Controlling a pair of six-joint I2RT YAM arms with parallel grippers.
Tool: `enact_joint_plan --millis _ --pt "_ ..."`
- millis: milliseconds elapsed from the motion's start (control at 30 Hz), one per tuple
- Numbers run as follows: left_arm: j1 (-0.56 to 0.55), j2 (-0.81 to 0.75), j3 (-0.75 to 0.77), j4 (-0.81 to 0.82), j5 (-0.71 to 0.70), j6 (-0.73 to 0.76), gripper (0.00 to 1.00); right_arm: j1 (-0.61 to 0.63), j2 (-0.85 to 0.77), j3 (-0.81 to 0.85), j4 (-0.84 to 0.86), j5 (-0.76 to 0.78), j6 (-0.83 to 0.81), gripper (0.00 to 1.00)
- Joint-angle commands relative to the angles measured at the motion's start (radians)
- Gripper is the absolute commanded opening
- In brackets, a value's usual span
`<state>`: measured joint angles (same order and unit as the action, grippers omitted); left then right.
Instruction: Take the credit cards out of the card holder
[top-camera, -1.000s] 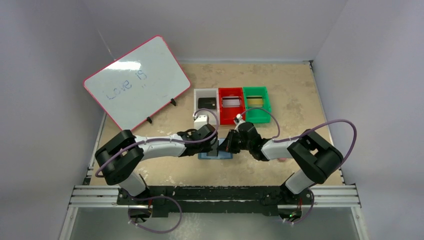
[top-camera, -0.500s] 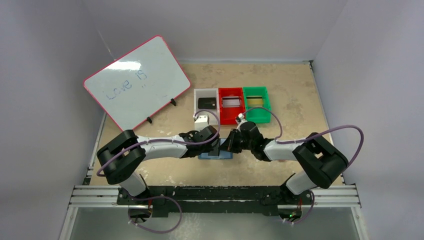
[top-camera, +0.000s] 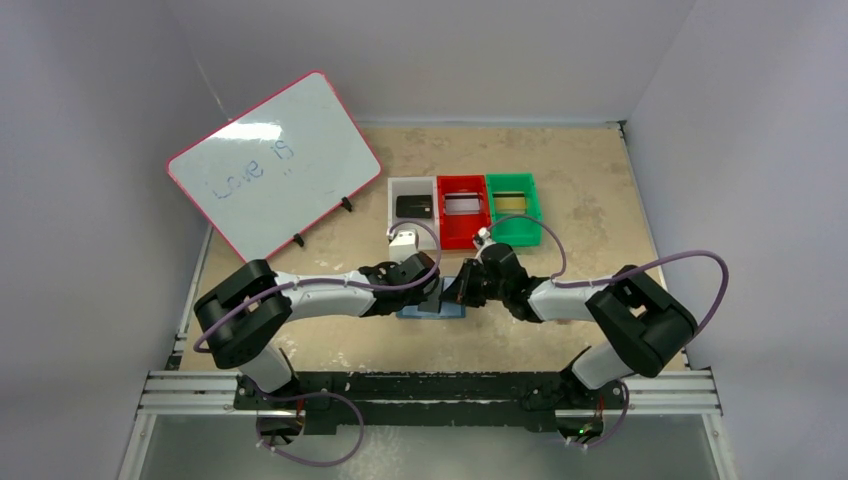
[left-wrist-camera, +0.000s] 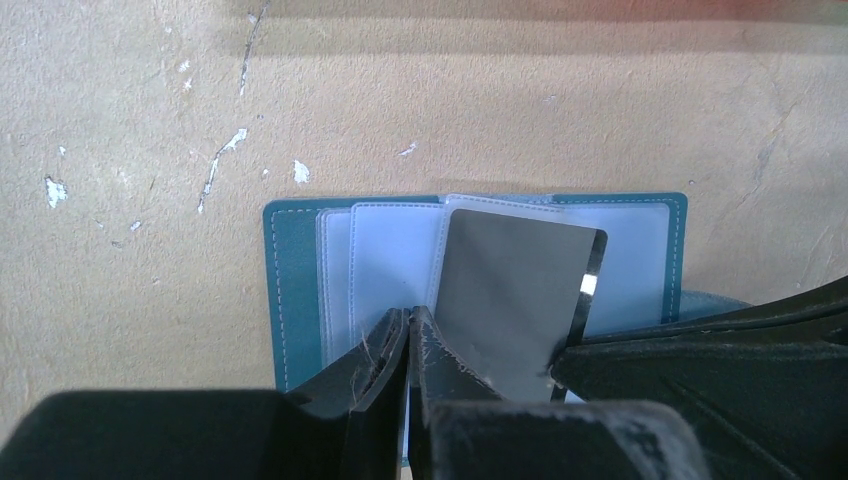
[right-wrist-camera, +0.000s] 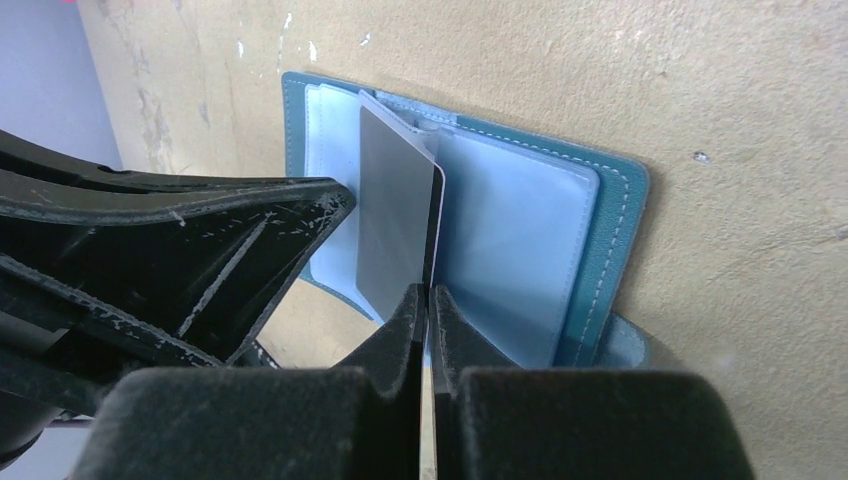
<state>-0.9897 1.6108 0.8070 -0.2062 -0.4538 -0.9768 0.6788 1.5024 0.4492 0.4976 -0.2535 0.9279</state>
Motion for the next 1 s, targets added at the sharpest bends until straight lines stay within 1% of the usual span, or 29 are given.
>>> enact_joint_plan --millis 0,100,200,267,400,600,700,800,867,967 --pt "0.005 0.05 -0.049 -0.141 -0.028 0.01 0.03 -0.007 -0.006 0.021 -0.11 0.037 -0.053 0.0" --pt "0.005 0.047 -0.044 -0.144 -0.029 0.009 0.03 -0.007 0.008 0.049 -0.161 0.056 -0.079 0.0" --pt "0.005 0.016 -0.039 -0.133 -0.019 0.008 0.04 -0.007 0.025 0.065 -0.169 0.047 -0.107 0.0" --pt "0.006 -0.016 -0.03 -0.104 -0.01 0.017 0.07 -0.007 0.034 0.069 -0.154 0.035 -0.115 0.0" --pt "0.005 -0.047 0.049 -0.092 -0.001 0.026 0.16 -0.007 0.061 0.08 -0.136 0.027 -0.115 0.0" --pt "0.005 -0.047 0.115 -0.037 0.018 0.033 0.22 -0.007 0.076 0.08 -0.122 0.02 -0.115 0.0" --pt "0.005 -0.008 0.12 -0.02 0.062 0.035 0.22 -0.007 0.075 0.077 -0.122 0.022 -0.114 0.0" --pt "0.006 0.014 0.084 0.019 0.11 0.02 0.21 -0.007 0.073 0.075 -0.119 0.023 -0.113 0.0" --pt "0.006 0.031 0.064 0.018 0.111 0.006 0.17 -0.007 0.069 0.073 -0.12 0.022 -0.113 0.0" --pt "0.005 0.05 0.046 -0.03 0.075 -0.012 0.12 -0.007 0.056 0.071 -0.116 0.02 -0.114 0.0"
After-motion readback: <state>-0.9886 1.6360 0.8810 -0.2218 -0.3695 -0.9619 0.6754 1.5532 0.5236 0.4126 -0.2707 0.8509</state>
